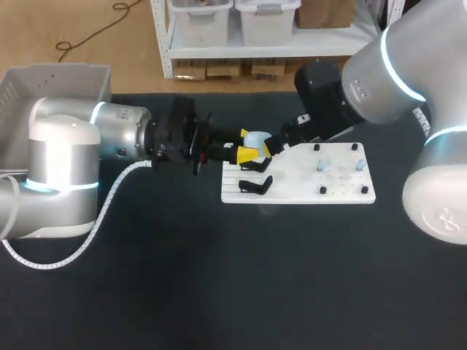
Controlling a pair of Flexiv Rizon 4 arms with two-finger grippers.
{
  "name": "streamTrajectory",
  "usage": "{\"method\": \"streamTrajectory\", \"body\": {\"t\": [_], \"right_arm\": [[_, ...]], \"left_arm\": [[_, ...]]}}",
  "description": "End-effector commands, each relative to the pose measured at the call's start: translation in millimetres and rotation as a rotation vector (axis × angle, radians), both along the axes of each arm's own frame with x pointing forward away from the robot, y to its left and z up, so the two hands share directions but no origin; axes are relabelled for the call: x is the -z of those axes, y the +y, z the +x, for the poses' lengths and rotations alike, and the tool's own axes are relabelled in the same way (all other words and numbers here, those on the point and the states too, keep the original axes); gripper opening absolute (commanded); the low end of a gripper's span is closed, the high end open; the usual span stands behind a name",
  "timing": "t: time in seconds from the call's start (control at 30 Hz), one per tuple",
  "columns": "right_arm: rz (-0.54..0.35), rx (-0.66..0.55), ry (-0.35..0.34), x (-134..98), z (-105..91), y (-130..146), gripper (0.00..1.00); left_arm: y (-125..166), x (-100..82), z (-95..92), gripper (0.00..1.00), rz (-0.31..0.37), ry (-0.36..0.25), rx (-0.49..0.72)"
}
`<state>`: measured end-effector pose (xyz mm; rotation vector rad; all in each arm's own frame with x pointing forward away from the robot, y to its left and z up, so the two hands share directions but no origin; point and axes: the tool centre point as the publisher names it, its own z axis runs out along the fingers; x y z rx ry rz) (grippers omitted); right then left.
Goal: Pick up each earbud case from the left stands, insert the matching earbuds, close the lid, and place the case in the box.
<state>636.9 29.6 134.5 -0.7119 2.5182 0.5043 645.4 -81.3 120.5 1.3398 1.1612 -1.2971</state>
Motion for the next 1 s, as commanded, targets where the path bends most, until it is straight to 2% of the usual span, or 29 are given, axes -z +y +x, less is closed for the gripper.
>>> {"method": "streamTrajectory", "body": {"t": [0.03,1.0], "right_arm": [[0.001,-0.005,0.009,0.8,3.3,3.7,1.00],[0.014,0.012,0.026,7.0,15.6,7.1,1.00]], "left_arm": [[-0.1,0.1,-1.7,0.00,0.000,-0.002,-0.006],[-0.1,0.1,-1.7,0.00,0.000,-0.002,-0.006]]}}
